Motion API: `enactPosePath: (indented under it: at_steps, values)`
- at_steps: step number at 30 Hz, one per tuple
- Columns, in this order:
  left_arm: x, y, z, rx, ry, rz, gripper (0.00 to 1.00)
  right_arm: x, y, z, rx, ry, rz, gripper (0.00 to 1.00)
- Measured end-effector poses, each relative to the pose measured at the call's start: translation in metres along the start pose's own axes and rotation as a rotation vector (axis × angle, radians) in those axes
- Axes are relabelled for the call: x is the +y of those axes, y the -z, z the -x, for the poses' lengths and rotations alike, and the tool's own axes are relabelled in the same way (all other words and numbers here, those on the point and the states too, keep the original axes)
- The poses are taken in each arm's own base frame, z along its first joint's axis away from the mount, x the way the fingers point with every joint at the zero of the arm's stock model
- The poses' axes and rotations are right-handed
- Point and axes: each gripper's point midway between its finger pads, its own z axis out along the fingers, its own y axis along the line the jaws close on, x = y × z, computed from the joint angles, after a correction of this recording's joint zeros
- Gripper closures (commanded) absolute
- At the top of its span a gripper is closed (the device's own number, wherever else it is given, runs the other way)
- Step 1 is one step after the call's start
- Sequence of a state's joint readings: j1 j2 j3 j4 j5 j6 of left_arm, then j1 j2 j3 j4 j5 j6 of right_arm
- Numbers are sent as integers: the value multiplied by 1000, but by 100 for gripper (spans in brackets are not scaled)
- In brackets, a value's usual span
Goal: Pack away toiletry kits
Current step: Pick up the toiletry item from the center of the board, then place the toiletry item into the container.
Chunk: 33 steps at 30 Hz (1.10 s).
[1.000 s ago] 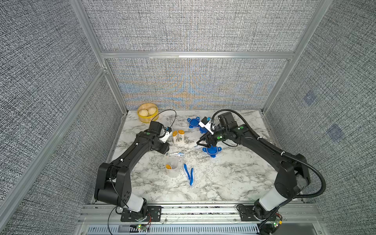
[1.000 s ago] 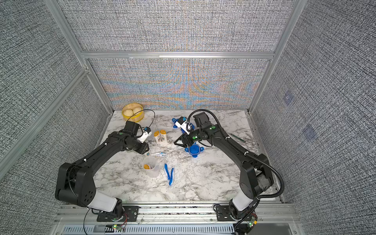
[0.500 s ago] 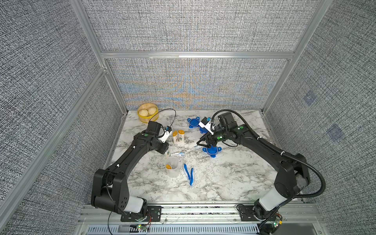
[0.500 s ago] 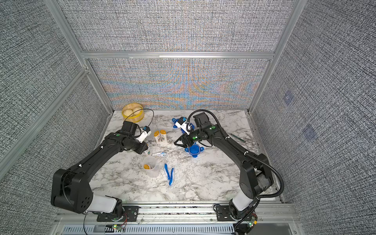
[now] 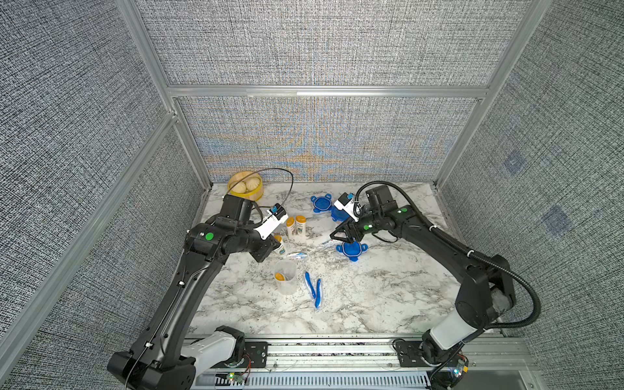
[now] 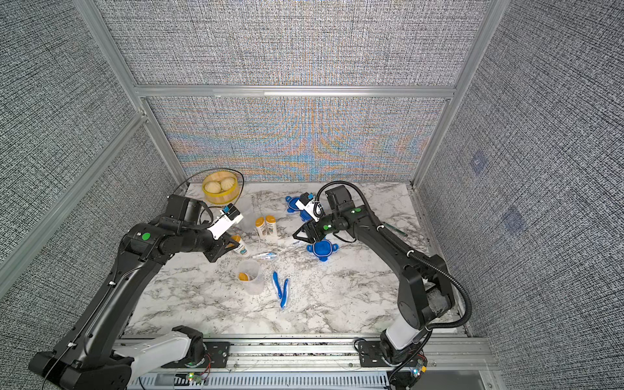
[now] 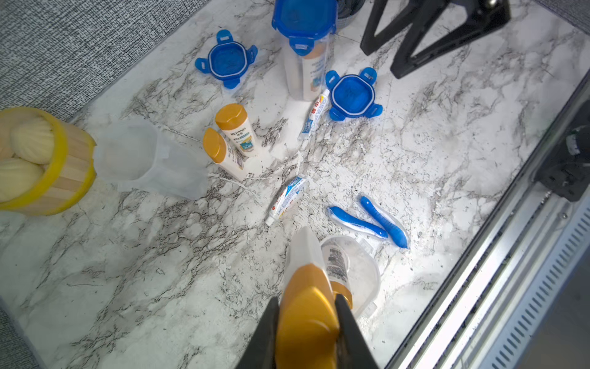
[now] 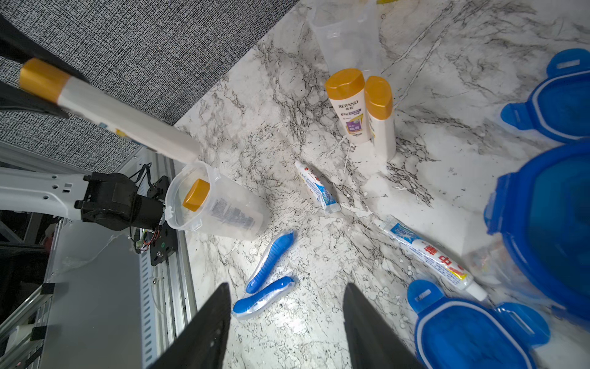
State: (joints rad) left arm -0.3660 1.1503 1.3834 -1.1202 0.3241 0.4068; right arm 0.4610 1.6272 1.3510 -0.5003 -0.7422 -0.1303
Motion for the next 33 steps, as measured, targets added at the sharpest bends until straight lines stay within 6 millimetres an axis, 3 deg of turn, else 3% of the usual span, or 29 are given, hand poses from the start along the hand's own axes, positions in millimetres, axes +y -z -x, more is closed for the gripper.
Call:
enactPosePath:
  at_steps: [4,9,33]
  values:
    - [-10,8,-6,46,-53,-37,89,1,1,-1,-3,-4,5,42]
    - [-19,1,-14,95,-78,-105,90,0,3,-2,-6,-11,11,42]
    - [-34,-80,-48,133,-43,-218,87,1,4,-5,-4,-25,16,42]
